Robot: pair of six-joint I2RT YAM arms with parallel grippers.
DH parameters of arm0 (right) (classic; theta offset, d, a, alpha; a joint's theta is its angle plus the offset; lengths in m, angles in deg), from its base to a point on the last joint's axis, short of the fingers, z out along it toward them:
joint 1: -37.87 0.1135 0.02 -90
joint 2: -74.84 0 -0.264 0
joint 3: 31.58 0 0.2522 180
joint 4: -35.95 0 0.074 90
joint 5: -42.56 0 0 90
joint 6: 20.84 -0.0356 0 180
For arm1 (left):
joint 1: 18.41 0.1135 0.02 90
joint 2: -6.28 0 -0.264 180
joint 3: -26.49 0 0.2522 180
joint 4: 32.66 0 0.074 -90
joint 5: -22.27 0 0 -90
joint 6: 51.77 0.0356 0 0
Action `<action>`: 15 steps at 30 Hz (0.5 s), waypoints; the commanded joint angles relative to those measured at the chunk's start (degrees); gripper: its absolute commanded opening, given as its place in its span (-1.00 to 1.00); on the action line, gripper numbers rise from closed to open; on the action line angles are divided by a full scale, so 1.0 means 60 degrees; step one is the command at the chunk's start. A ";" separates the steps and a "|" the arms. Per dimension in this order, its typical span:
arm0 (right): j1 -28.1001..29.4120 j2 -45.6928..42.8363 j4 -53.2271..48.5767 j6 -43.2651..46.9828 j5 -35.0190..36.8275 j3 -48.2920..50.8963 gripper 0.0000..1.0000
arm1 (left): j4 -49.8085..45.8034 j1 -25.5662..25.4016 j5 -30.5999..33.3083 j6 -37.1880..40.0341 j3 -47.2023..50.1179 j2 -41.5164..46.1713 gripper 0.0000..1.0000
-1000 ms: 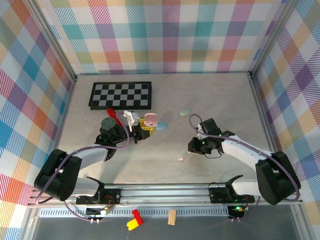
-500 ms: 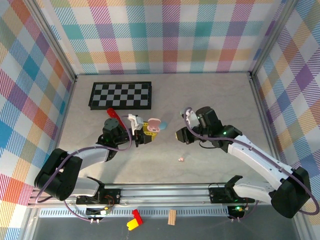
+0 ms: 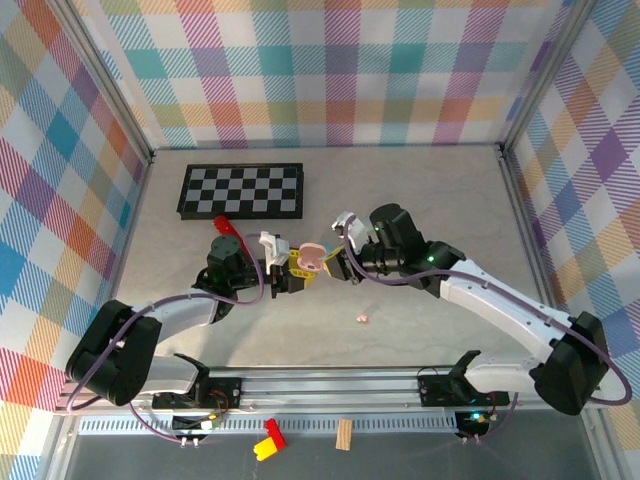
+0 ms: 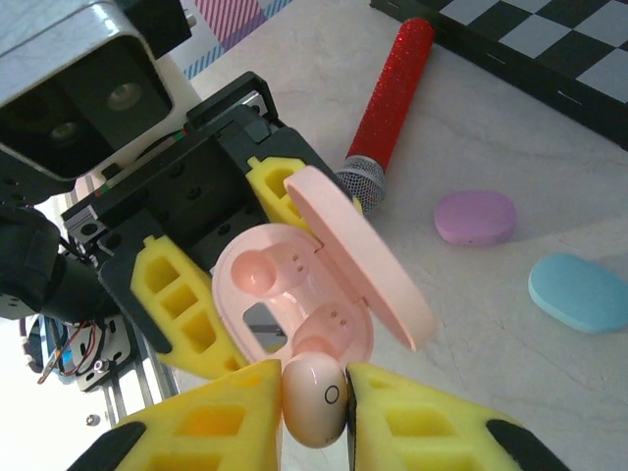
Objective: Insert the wireless bluetooth earbuds into the charging case
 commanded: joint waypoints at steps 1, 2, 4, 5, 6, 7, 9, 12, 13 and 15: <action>0.0088 0.0160 0.0452 0.0362 -0.0240 -0.0290 -0.57 | 0.0088 -0.0090 -0.0422 0.0287 -0.0247 0.0243 -0.29; 0.0105 0.0193 0.0506 0.0366 -0.0245 -0.0296 -0.57 | 0.0085 -0.0083 -0.0429 0.0282 -0.0247 0.0243 -0.29; 0.0124 0.0264 0.0634 0.0357 -0.0253 -0.0291 -0.57 | 0.0072 -0.0081 -0.0436 0.0267 -0.0237 0.0243 -0.29; 0.0139 0.0319 0.0670 0.0340 -0.0238 -0.0294 -0.57 | 0.0067 -0.0086 -0.0451 0.0279 -0.0223 0.0243 -0.29; 0.0140 0.0368 0.0703 0.0331 -0.0252 -0.0277 -0.57 | 0.0071 -0.0090 -0.0462 0.0267 -0.0221 0.0243 -0.29; 0.0153 0.0425 0.0735 0.0311 -0.0252 -0.0281 -0.57 | 0.0062 -0.0090 -0.0458 0.0264 -0.0222 0.0243 -0.29; 0.0169 0.0539 0.0811 0.0272 -0.0304 -0.0291 -0.58 | 0.0059 -0.0085 -0.0444 0.0265 -0.0220 0.0243 -0.29; 0.0213 0.0661 0.0914 0.0236 -0.0339 -0.0291 -0.58 | 0.0035 -0.0082 -0.0388 0.0244 -0.0236 0.0258 -0.29; 0.0226 0.0687 0.0910 0.0221 -0.0339 -0.0290 -0.58 | 0.0030 -0.0086 -0.0375 0.0237 -0.0241 0.0272 -0.29; 0.0244 0.0736 0.0892 0.0239 -0.0311 -0.0236 -0.57 | -0.0006 -0.0090 -0.0302 0.0224 -0.0245 0.0279 -0.29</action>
